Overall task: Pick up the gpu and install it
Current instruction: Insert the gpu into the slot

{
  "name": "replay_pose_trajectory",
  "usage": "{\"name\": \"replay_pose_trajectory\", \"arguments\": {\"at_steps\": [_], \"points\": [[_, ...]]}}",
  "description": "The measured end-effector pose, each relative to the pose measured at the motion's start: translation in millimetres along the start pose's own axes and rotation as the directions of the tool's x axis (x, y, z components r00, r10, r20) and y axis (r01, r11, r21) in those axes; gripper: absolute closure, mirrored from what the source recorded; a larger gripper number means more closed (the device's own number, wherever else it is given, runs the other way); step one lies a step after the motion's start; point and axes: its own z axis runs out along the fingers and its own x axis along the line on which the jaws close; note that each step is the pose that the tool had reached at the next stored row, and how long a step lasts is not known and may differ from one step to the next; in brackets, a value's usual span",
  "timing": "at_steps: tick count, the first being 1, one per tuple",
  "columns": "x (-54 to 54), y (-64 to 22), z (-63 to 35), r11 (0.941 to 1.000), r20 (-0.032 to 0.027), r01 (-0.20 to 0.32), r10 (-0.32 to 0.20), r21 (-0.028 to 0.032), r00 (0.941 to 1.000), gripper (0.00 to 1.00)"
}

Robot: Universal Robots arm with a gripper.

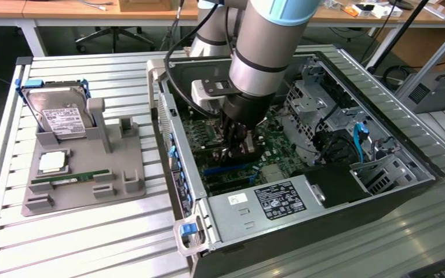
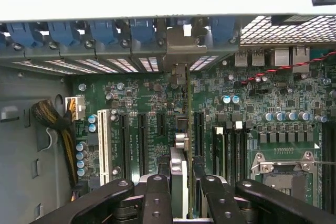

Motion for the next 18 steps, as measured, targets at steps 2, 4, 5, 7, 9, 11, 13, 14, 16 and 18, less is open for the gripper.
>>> {"name": "replay_pose_trajectory", "arguments": {"at_steps": [2,4,5,7,9,11,13,14,16,18], "points": [[0.0,0.0,1.3,1.0,0.0,0.0,0.0,0.0,1.0,0.73],[0.0,0.1,2.4,1.0,0.0,0.0,0.0,0.0,1.0,0.73],[0.0,0.1,2.8,1.0,-0.0001,0.0,0.0,0.0,1.0,0.73],[0.1,0.3,3.8,1.0,-0.0001,0.0,0.0,-0.0001,1.0,0.73],[0.1,0.7,4.5,1.0,-0.0002,0.0,0.0,-0.0001,1.0,0.73],[0.1,1.2,5.6,1.0,0.0,0.0,0.0,-0.0001,1.0,0.73],[0.1,1.3,6.9,1.0,0.0001,0.0,0.0,0.0,1.0,0.73],[0.1,1.4,7.1,1.0,-0.0002,0.0,0.0,-0.0001,1.0,0.73],[0.1,1.4,7.4,1.0,0.0,0.0,0.0,-0.0001,1.0,0.73],[0.2,1.4,7.5,1.0,0.0001,0.0,0.0,0.0,1.0,0.73]]}}
